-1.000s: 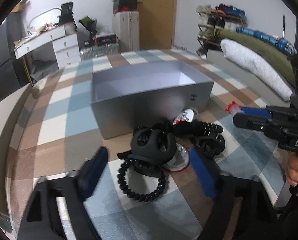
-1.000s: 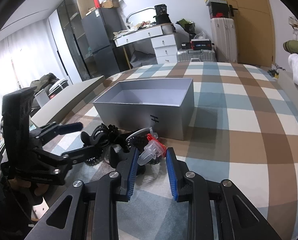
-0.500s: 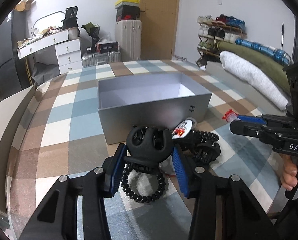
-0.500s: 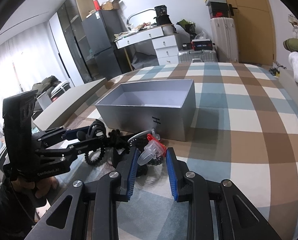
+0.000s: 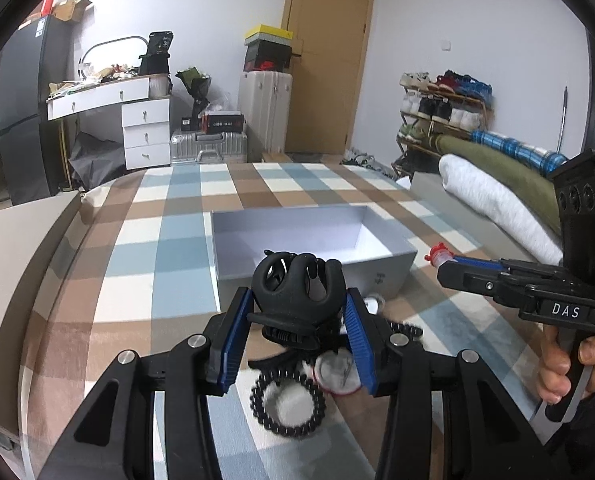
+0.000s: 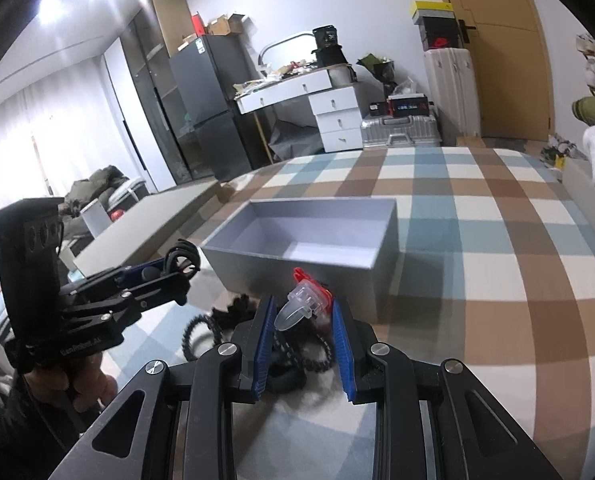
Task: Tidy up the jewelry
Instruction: 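Carry the clear item and the black claw clip over the grey box with both grippers, then open both grippers to drop the items into the box and withdraw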
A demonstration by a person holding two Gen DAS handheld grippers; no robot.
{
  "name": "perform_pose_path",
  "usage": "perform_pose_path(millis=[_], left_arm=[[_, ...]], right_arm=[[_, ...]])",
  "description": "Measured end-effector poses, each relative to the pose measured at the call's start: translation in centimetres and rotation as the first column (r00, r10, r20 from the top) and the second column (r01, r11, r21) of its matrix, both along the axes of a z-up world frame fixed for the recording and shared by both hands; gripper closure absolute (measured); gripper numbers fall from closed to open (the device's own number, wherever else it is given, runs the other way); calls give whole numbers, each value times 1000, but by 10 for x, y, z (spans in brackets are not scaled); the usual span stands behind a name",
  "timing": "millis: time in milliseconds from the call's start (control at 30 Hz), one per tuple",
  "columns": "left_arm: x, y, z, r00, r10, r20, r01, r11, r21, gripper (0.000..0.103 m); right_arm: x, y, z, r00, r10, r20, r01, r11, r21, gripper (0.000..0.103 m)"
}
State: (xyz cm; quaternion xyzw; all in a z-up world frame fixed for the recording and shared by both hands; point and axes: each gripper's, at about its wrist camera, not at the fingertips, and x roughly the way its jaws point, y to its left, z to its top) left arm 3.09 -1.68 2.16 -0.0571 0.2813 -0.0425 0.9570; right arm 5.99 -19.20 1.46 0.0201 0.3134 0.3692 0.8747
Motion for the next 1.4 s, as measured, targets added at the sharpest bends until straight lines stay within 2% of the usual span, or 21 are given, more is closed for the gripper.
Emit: perform_pose_path(millis=[167,367,833,1300,1367,1400], left_arm=[[13,5,6,1000,16,10,-16,1000,-23,63],[31,4,12,999,29,16,-29,1000,1,63],[65,10,-3,996,68,-59,-67,998,9,63],[68,1,-11,992,60,-108,-56,998,39,62],[69,1,-11,991,59,-117,-55,998,37,62],[68,0,-11,991,56,-123,-52,998,32,62]], right_arm=[[14,5,5,1000,-2,-27,3,999,36,75],[36,8,5,997,-15,-70,20,998,66,75],[62,25,-5,990,-11,-143,24,996,85,75],[65,23,-7,988,-25,-152,39,995,87,73],[64,22,-6,989,-28,-144,41,995,88,71],[62,22,-4,990,-28,-137,40,996,85,66]])
